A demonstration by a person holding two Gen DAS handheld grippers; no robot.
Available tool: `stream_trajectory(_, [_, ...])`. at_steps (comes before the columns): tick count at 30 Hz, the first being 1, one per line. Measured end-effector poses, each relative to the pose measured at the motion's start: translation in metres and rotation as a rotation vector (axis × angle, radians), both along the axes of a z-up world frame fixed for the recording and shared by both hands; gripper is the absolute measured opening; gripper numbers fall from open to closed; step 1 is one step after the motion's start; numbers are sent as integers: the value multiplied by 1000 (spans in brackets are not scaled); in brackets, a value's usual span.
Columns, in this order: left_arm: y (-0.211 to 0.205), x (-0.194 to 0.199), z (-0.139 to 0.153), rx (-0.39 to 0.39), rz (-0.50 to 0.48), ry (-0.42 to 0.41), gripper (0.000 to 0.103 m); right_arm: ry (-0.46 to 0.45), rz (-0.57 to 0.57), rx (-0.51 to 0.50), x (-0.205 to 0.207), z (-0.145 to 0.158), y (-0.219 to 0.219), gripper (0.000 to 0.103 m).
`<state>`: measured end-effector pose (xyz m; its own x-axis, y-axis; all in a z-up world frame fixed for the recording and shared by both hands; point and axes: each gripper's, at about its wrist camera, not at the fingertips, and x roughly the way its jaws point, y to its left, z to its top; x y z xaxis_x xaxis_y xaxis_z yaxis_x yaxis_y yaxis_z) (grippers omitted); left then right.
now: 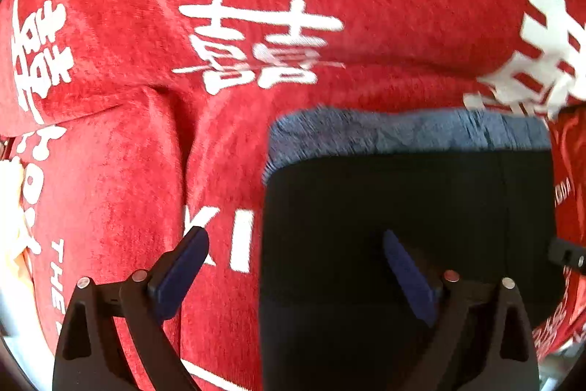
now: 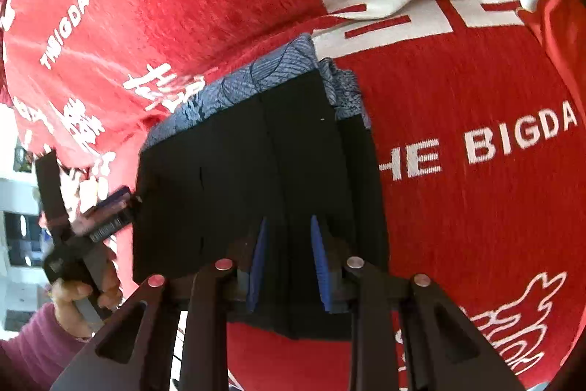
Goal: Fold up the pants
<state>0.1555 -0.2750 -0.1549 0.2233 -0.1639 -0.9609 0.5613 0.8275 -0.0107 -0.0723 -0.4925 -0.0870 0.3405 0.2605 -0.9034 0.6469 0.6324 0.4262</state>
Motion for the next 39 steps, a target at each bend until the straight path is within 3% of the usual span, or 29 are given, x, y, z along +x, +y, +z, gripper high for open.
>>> stream_trajectory(7, [0, 0, 4, 33, 0, 23, 102, 13, -18, 6, -10, 8, 8, 30])
stream_trajectory(11, [2, -4, 7, 40, -15, 34, 102, 17, -36, -4, -10, 13, 13, 44])
stream_trajectory(20, [9, -10, 8, 52, -57, 84, 102, 81, -51, -90, 1, 22, 36, 62])
stream_trajectory(39, [23, -12, 3, 15, -125, 176, 102, 125, -163, -151, -9, 38, 75, 78])
